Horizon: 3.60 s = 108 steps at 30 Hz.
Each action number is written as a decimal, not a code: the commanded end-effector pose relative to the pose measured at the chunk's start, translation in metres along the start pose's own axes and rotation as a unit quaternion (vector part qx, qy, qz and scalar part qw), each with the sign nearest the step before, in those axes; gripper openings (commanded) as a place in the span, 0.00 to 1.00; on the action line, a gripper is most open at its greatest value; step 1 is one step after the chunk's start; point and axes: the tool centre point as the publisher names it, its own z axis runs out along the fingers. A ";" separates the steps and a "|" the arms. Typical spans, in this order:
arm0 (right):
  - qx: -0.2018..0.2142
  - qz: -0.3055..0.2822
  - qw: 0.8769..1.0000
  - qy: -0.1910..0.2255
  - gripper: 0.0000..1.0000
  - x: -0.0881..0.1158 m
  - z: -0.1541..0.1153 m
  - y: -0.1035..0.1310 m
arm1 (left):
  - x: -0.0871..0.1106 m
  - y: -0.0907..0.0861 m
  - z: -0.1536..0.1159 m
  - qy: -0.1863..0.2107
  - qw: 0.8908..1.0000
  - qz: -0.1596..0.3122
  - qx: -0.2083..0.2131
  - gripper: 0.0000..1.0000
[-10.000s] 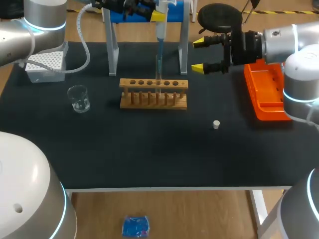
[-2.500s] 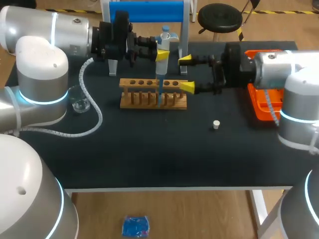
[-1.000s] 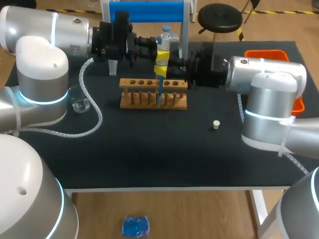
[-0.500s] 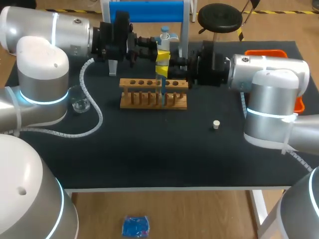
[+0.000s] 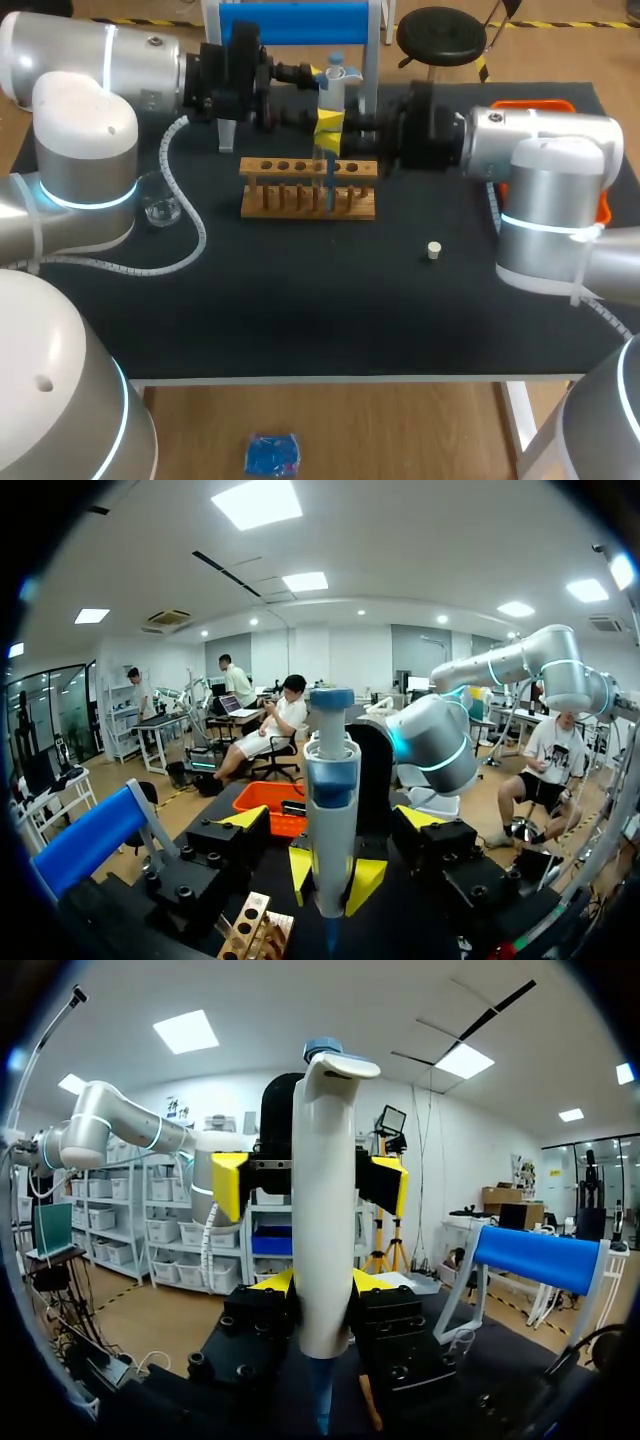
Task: Invert the test tube, pick up the pipette, mount the tip to pipette, aspirate from beaker and dispense into the tube, eject the tip, return the pipette, and cap with the stopper.
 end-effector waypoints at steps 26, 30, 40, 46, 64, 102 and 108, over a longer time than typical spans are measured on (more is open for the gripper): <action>0.008 -0.062 0.998 -0.012 0.00 -0.100 -0.243 0.038 | 0.000 0.000 -0.001 0.001 1.000 0.000 0.000 1.00; 0.025 -0.074 0.996 -0.032 0.00 -0.113 -0.276 0.035 | 0.000 0.000 -0.001 0.001 1.000 0.000 0.000 1.00; 0.019 -0.057 0.997 -0.039 0.00 -0.123 -0.322 0.013 | 0.000 0.000 -0.001 0.001 1.000 0.000 0.000 1.00; 0.007 -0.053 0.998 -0.033 0.00 -0.124 -0.341 0.001 | 0.000 0.000 -0.001 0.001 1.000 0.000 0.000 1.00; -0.014 -0.043 0.999 -0.022 0.00 -0.114 -0.358 -0.020 | 0.000 0.000 -0.001 0.001 1.000 0.000 0.000 1.00; -0.014 -0.043 0.999 -0.022 0.00 -0.114 -0.358 -0.020 | -0.007 -0.026 0.035 -0.015 1.000 0.007 -0.011 1.00; -0.014 -0.043 0.999 -0.022 0.00 -0.114 -0.358 -0.020 | -0.021 -0.062 0.104 -0.021 0.999 -0.007 -0.027 1.00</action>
